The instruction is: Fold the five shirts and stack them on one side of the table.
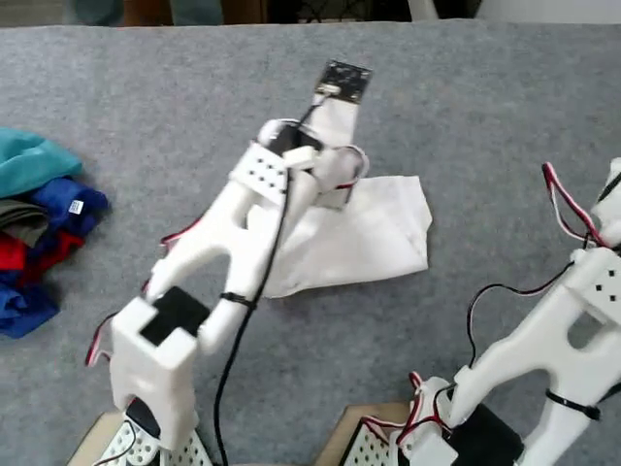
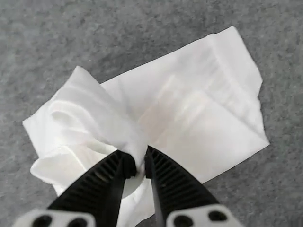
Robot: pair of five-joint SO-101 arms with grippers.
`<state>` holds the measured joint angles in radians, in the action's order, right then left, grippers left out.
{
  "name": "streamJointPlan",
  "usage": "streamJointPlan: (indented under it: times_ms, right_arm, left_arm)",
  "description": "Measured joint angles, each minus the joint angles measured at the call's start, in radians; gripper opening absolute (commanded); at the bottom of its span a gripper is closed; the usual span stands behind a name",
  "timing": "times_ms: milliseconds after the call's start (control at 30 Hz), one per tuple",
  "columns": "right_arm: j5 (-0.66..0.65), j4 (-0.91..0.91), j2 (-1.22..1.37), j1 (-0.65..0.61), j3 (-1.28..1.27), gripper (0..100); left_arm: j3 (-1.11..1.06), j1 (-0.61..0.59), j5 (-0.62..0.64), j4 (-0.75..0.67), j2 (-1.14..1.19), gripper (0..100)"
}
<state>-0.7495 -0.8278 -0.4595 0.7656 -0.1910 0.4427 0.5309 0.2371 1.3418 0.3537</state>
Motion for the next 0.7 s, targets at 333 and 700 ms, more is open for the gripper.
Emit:
streamJointPlan:
  times_ms: [333, 700]
  right_arm:
    - [0.0, 0.0, 0.006, 0.023, 0.0, 2.2]
    - [0.0, 0.0, 0.006, 0.048, 0.023, 2.2]
  left_arm:
    - [0.316, 0.114, 0.118, 0.0, 0.218, 3]
    - [0.571, 0.166, 0.158, 0.0, 0.42, 3]
